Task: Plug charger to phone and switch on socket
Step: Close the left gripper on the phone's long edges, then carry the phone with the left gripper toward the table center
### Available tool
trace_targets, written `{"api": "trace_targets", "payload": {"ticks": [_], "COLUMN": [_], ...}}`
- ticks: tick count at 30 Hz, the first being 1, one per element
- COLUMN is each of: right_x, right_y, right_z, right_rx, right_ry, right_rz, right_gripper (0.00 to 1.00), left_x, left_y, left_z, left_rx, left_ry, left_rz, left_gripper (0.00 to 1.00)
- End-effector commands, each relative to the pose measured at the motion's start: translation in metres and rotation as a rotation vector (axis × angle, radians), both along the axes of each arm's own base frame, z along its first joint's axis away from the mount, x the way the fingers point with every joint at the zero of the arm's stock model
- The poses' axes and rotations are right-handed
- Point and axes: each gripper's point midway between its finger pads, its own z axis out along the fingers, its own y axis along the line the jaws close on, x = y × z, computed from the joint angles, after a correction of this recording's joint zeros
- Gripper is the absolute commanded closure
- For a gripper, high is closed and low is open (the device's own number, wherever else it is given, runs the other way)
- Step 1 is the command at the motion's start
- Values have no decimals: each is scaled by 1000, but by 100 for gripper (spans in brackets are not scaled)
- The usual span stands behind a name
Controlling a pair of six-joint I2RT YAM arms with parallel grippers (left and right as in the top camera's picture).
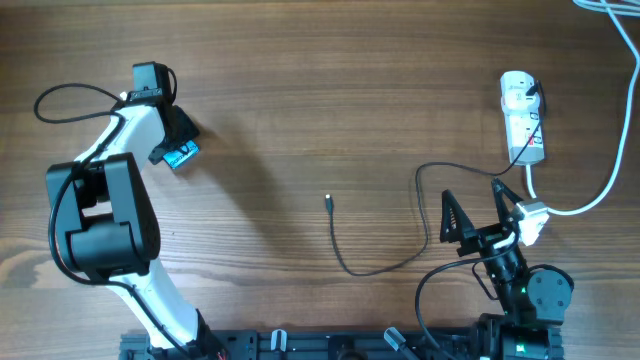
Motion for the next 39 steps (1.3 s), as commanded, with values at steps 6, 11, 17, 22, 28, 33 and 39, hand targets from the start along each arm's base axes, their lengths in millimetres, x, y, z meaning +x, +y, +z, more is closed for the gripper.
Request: {"api": "trace_targets", "payload": {"ticks": [6, 11, 17, 22, 28, 33, 39], "right_x": [0, 0, 0, 0, 0, 0, 0], "right_y": [-1, -1, -1, -1, -1, -1, -1], "right_z": [3, 3, 3, 3, 3, 3, 3], "right_rx": [10, 10, 10, 10, 11, 10, 10], "right_ry": [-11, -11, -11, -11, -10, -11, -11], "right_rz": [-6, -6, -6, -6, -6, -6, -6], "right_gripper": [0, 0, 0, 0, 0, 0, 0], "left_x": [-17, -8, 8, 23, 35, 37, 28], "left_y": [-5, -9, -29, -68, -139, -197, -260], "left_z": [-17, -4, 18, 33, 38, 42, 45], "left_rx": [-16, -15, -11, -23, -145, -211, -240], "left_ry": [102, 100, 86, 58, -3, -46, -76], "left_rz": [-23, -37, -87, -174, -268, -341, -429], "left_gripper": [41, 44, 48, 50, 48, 47, 47]}}
